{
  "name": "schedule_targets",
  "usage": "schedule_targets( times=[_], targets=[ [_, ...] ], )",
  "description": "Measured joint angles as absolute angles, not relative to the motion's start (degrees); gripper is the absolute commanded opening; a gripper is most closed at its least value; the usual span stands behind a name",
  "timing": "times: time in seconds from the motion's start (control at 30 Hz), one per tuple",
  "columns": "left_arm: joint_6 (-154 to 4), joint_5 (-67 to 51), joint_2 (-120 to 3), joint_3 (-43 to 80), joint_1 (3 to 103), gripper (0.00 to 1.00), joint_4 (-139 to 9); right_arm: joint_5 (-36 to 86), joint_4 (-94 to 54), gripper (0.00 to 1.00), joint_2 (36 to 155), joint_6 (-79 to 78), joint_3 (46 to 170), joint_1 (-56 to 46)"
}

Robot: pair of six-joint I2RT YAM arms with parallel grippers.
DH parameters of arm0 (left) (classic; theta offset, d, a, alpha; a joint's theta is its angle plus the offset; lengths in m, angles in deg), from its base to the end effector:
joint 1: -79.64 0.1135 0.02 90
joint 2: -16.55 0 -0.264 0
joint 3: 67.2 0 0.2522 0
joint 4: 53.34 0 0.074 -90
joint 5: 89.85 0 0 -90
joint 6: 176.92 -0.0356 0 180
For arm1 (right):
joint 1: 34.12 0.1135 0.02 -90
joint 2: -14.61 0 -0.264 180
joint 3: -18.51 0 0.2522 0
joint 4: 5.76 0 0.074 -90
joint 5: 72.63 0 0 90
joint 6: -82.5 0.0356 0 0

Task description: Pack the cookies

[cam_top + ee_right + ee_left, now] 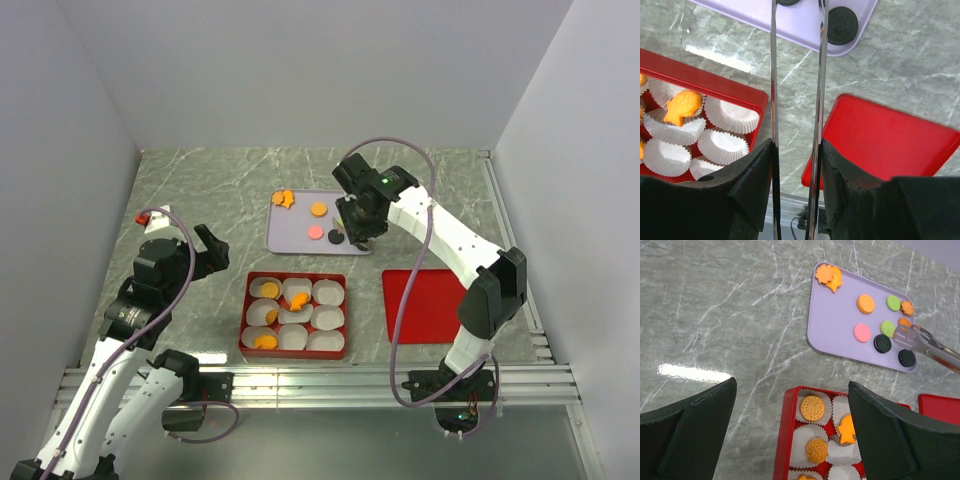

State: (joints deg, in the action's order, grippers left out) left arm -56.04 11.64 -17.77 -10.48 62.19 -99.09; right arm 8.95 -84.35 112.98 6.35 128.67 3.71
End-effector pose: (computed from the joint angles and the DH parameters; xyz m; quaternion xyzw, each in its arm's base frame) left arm 0.1310 -0.0337 0.3153 -0.1518 0.8192 -0.1475 0.5330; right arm 0.2783 0.2095 0.3258 -0.1885 0.9587 0.0227 0.2118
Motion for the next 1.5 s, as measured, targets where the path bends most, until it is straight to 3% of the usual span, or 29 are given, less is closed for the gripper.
schedule_targets(
  times=[0.27,0.9,1.5],
  targets=[
    [-56.0,11.6,-17.8,-10.5,62.2,0.99,-99.1,9.9,-84.4,0.52,114.3,6.3,128.3,3.7],
    [-56.0,12.0,-17.8,-10.5,62.2,0.99,-99.1,11.8,-84.6,0.52,119.5,6.3,127.8,3.7],
    [-56.0,12.1,-17.9,-10.5,62.2,0.99,-99.1,11.9,-84.9,0.37,120.9,7.1,128.7,3.7]
  ],
)
